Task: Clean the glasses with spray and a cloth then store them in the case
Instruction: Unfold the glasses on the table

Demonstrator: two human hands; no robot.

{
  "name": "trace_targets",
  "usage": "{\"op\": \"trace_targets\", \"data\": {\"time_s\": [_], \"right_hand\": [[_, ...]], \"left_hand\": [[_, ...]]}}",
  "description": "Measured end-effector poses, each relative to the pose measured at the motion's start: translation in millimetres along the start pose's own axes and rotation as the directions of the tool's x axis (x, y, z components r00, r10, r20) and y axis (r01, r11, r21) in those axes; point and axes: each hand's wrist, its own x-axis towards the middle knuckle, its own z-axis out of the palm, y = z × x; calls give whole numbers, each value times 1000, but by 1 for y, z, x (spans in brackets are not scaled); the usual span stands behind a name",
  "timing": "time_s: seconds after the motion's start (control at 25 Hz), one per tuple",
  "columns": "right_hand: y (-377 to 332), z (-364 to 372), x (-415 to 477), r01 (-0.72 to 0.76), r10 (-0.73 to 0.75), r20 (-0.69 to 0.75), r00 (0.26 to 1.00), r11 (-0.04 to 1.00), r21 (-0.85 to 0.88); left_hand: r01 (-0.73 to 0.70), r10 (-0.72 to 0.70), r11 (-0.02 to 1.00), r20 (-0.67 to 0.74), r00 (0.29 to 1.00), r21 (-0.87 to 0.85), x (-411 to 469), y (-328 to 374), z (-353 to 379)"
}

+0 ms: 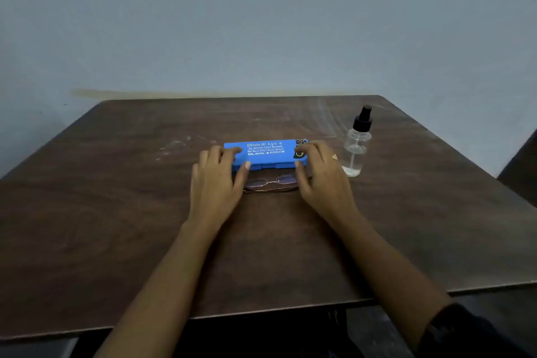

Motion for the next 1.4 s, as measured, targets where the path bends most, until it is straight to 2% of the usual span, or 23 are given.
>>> {"op": "trace_targets", "data": {"time_s": [0.16, 0.28, 0.44, 0.64, 1.04, 1.24, 1.4], "right_hand": [[12, 1, -1, -81, 76, 42, 996, 986, 144], [16, 1, -2, -101, 84, 71, 994, 954, 282], [16, -3, -7, -123, 68, 159, 985, 922, 367], [17, -6, -8, -118, 42, 222, 974, 933, 340], [15, -5, -7, -128, 53, 222, 974, 932, 339], [17, -4, -7, -152, 98, 149, 984, 899, 410], [17, -5, -7, -214, 180, 114, 977, 829, 517]], "left_hand": [[15, 39, 981, 269, 962, -196, -3, -9, -2], [13, 72, 960, 292, 954, -279, -1, -13, -7], [39, 67, 960, 365, 929, -276, -1, -16, -10], [29, 73, 954, 325, 943, -297, -2, -14, -11], [42, 47, 953, 283, 958, -301, -3, -16, -7], [76, 16, 912, 221, 975, -402, -4, -10, -10], [136, -57, 838, 163, 985, -528, -4, -6, -11]]}}
